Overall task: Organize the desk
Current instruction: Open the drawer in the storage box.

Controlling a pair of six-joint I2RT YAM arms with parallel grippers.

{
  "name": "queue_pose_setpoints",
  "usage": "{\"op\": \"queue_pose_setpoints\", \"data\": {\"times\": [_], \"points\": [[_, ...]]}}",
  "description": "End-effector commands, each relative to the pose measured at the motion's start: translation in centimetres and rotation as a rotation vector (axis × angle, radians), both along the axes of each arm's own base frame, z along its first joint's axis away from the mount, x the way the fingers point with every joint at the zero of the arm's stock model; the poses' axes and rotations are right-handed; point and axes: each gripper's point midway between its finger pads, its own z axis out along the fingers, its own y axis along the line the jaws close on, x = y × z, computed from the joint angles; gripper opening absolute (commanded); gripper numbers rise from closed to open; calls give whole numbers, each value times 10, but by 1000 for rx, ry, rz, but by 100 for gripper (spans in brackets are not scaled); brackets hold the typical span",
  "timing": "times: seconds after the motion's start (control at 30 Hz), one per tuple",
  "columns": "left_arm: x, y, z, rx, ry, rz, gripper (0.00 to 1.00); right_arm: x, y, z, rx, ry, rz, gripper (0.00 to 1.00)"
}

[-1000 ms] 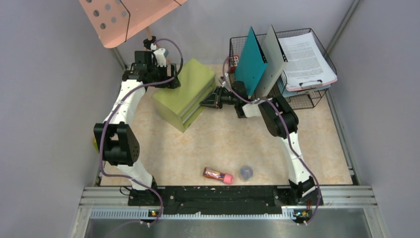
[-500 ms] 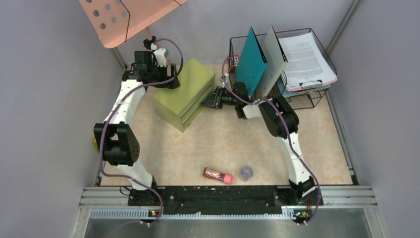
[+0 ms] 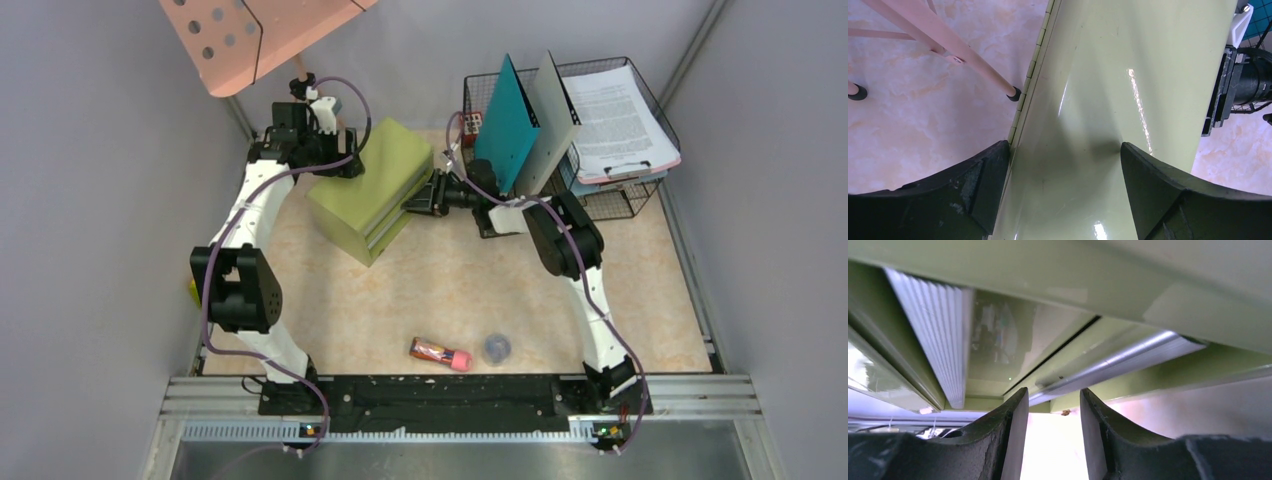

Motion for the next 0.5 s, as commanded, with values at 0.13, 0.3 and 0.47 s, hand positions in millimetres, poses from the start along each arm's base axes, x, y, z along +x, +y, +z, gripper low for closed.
{"op": "queue_pose_setpoints", "data": {"times": [0.13, 0.3, 0.47], "points": [[-13, -14, -21, -39, 101, -46, 86, 1, 20, 18, 29, -70, 45, 41], [-14, -17, -22, -50, 107, -55, 85, -2, 27, 14, 21, -67, 50, 37], [-18, -16, -27, -41, 118, -68, 85, -7, 31, 16, 46, -62, 56, 22]]}}
